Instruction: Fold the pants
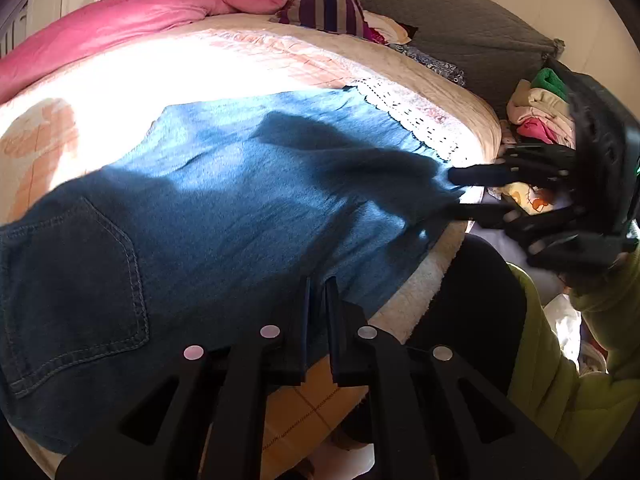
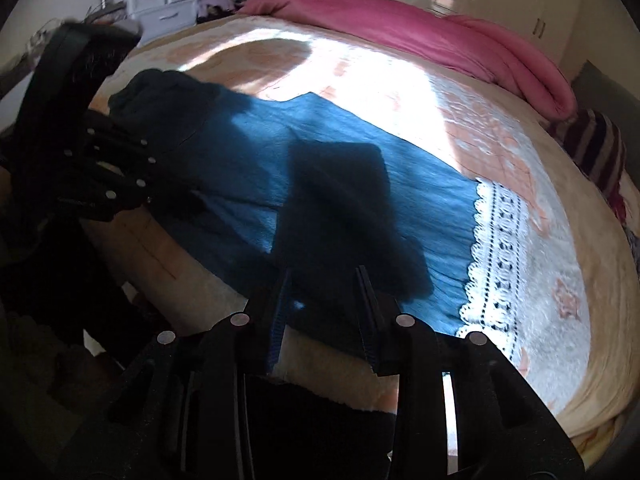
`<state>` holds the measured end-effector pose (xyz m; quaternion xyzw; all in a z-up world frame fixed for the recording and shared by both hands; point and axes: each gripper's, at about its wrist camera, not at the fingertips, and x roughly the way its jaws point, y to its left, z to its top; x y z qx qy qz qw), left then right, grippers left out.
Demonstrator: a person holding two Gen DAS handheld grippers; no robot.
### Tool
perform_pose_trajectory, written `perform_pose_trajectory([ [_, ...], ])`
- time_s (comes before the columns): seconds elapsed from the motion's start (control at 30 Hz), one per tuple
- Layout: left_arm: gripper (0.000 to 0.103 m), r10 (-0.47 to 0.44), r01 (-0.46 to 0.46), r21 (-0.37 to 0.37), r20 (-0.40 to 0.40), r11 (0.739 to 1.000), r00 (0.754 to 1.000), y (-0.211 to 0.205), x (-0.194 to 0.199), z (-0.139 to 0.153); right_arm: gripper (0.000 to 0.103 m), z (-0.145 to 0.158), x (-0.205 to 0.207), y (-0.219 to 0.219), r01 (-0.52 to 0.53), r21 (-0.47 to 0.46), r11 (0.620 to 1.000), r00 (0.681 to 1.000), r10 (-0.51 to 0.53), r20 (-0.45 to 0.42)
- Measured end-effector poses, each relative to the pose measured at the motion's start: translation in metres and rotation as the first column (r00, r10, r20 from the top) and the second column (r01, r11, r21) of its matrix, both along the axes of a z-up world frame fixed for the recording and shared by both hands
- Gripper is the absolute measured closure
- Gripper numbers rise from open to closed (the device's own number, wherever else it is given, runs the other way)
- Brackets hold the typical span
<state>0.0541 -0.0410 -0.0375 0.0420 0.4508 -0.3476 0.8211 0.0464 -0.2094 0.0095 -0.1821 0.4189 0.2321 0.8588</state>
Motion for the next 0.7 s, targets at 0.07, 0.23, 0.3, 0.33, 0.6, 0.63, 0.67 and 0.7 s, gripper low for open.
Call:
perform_pose_trajectory([
  [0.07,0.096,-0.001,0.001,-0.003,0.007,1.000,1.000,0.001,-0.001,0.004,0.077,-0.011,0.007,0.010,-0.033,-0.058,0.998,0.999,0.031,-0.027],
  [0.23,0.096,-0.001,0.001,-0.011,0.003,1.000,1.000,0.006,-0.003,0.010,0.103,-0.021,0.007,0.008,-0.085,-0.058,0.995,0.992,0.079,-0.100],
  [0.3,0.096,-0.006,0.006,-0.009,-0.002,1.000,1.000,0.008,-0.006,0.011,0.103,-0.015,-0.001,0.004,-0.109,-0.018,0.994,0.989,0.106,-0.103],
  [0.33,0.096,-0.010,0.010,-0.013,-0.010,1.000,1.000,0.009,-0.007,0.011,0.103,-0.014,-0.002,0.001,-0.111,0.003,0.994,0.987,0.111,-0.114],
  [0.6,0.096,-0.019,0.019,0.014,-0.053,1.000,0.998,0.013,-0.009,-0.003,0.102,-0.027,-0.006,-0.007,-0.101,-0.001,0.995,0.983,0.100,-0.155],
  [0.63,0.096,-0.019,0.020,0.011,-0.045,1.000,0.999,0.014,-0.010,-0.001,0.100,-0.024,-0.007,-0.008,-0.102,0.014,0.995,0.983,0.103,-0.153],
  [0.67,0.096,-0.025,0.025,0.009,-0.036,1.000,0.999,0.014,-0.011,0.001,0.098,-0.019,-0.008,-0.010,-0.099,0.039,0.994,0.983,0.104,-0.151],
  [0.7,0.095,-0.032,0.033,0.010,-0.020,0.999,0.999,0.013,-0.013,0.003,0.088,-0.015,-0.009,-0.013,-0.092,0.062,0.994,0.985,0.100,-0.142],
])
